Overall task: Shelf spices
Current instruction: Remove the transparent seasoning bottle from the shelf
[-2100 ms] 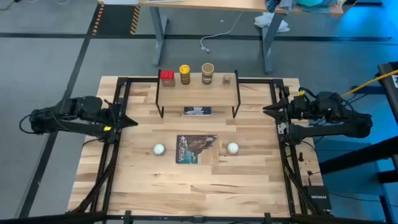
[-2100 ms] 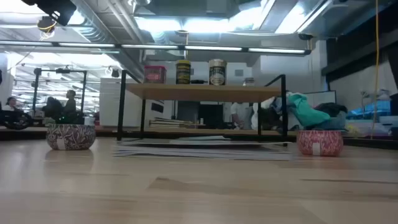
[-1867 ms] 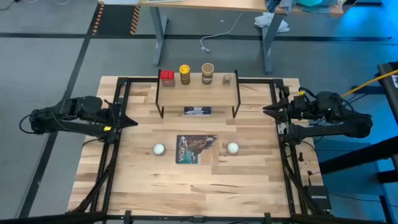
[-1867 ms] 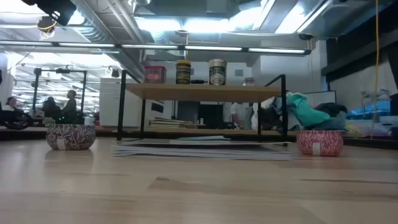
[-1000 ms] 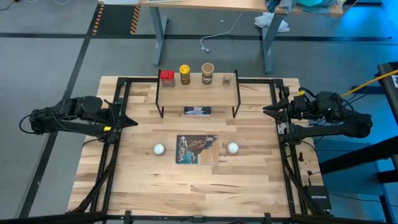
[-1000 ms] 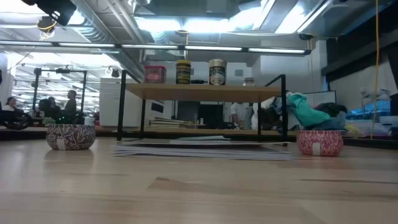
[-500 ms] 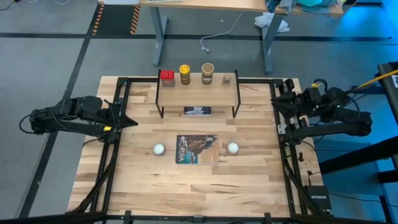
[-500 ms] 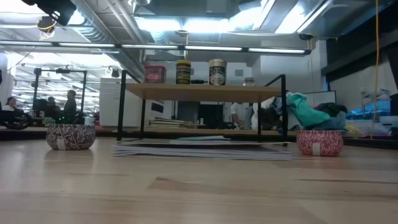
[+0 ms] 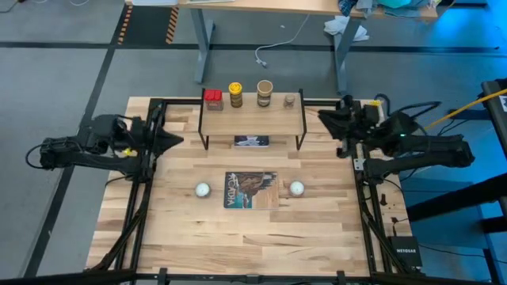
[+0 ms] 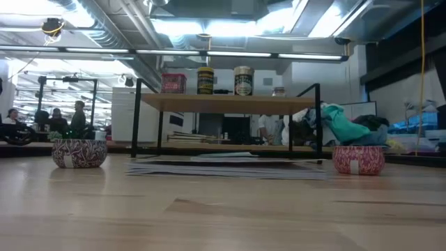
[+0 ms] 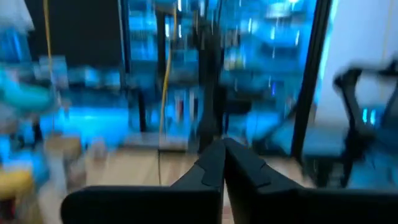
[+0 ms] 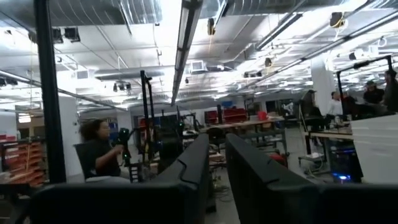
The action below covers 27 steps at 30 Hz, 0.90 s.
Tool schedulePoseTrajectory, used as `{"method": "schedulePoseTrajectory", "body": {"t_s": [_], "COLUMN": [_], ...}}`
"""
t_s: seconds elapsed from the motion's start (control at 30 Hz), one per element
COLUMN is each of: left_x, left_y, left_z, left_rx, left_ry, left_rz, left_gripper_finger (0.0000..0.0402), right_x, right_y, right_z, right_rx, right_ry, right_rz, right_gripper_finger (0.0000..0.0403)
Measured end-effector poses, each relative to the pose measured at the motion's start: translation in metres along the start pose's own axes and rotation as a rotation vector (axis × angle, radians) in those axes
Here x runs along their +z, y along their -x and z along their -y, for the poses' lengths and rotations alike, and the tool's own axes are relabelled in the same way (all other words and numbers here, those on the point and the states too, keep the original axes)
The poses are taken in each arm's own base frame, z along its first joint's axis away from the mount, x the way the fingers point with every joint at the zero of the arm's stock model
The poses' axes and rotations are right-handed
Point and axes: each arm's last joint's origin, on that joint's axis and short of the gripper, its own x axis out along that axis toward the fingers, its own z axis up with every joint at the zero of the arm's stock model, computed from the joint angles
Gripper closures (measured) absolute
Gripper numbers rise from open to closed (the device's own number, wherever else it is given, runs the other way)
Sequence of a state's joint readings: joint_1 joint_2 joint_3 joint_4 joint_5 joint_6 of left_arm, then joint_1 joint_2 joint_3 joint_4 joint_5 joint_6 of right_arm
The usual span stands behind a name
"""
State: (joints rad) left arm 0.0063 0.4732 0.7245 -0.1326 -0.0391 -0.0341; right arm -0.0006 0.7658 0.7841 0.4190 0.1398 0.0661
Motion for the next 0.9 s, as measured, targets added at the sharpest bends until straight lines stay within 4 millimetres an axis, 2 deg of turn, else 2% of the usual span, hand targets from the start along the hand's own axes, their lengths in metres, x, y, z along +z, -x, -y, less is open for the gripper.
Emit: {"method": "schedulePoseTrajectory", "body": {"t_s": [0.27, 0.37, 0.5, 0.73, 0.9], "left_x": [0.012, 0.012, 0.024, 0.075, 0.101], "left_y": [-0.028, -0.04, -0.051, -0.061, -0.069], "left_z": [0.002, 0.003, 0.004, 0.006, 0.005], "left_rx": [-0.003, -0.033, -0.034, -0.022, 0.005], "left_ry": [-0.054, -0.057, -0.072, -0.165, -0.198], "left_rz": [0.169, 0.176, 0.187, 0.261, 0.203], "left_gripper_finger": [0.0402, 0.0402, 0.0402, 0.0402, 0.0402], "right_x": [-0.019, -0.018, -0.001, 0.047, 0.073], "right_y": [-0.025, -0.034, -0.048, -0.071, -0.081], "right_z": [-0.002, -0.003, -0.005, -0.012, -0.015], "right_rx": [-0.007, -0.026, -0.051, -0.051, -0.05], "right_ry": [0.089, 0.094, 0.101, 0.118, 0.122], "right_rz": [0.039, 0.038, -0.017, -0.146, -0.118], "right_gripper_finger": [0.0343, 0.0343, 0.0343, 0.0343, 0.0343]}}
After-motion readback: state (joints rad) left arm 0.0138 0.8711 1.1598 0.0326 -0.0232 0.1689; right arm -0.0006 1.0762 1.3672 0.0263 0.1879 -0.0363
